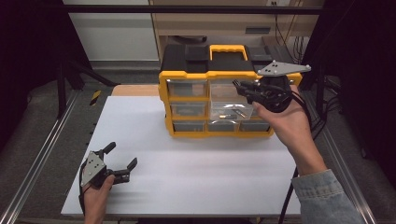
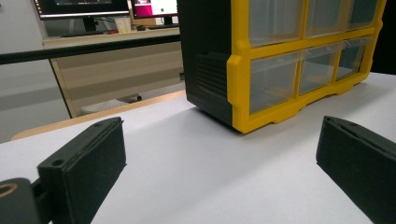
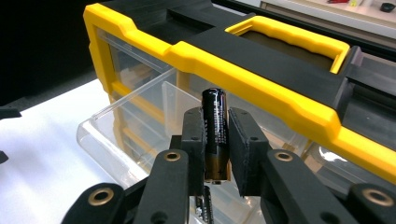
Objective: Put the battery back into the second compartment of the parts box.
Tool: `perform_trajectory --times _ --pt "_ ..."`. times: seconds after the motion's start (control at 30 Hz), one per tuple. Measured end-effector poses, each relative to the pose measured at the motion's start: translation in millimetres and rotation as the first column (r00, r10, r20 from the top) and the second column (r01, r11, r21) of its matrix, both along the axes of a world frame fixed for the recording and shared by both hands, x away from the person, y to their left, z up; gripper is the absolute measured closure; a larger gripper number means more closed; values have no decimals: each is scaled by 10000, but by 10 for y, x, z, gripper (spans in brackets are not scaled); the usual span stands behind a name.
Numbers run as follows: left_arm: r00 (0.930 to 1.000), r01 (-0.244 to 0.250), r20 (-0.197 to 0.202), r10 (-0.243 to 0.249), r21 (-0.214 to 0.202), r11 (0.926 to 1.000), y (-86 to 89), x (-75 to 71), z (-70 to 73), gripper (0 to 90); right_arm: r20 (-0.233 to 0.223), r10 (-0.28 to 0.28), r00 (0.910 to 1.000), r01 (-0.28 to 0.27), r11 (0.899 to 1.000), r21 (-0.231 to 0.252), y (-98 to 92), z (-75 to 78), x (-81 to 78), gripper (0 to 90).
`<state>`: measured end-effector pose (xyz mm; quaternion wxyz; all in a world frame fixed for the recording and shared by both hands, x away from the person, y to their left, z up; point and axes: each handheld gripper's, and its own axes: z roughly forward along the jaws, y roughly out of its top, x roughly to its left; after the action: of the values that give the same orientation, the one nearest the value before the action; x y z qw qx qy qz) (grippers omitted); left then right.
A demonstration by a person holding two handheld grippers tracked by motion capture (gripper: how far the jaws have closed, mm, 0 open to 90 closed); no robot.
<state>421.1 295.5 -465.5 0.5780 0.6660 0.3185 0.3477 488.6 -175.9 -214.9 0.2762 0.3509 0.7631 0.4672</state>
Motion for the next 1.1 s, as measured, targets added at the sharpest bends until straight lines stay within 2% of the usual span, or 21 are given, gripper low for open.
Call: perform_trajectory --times 0.27,0.43,0.87,1.1 --pt "10000 -12 -1 12 1 10000 4 0 0 11 128 -53 9999 46 9988 491 -42 -35 -10 689" --pt "10000 -9 -1 9 12 10000 1 0 0 11 210 -132 9997 120 9983 566 -50 -48 -13 614" --pt "10000 -24 5 24 -17 10000 7 -1 1 11 318 -258 9992 231 9964 814 -33 -47 -23 490" --pt "10000 -14 2 14 -10 10000 7 -2 3 11 375 -547 9978 507 9935 1019 -34 -57 -12 363"
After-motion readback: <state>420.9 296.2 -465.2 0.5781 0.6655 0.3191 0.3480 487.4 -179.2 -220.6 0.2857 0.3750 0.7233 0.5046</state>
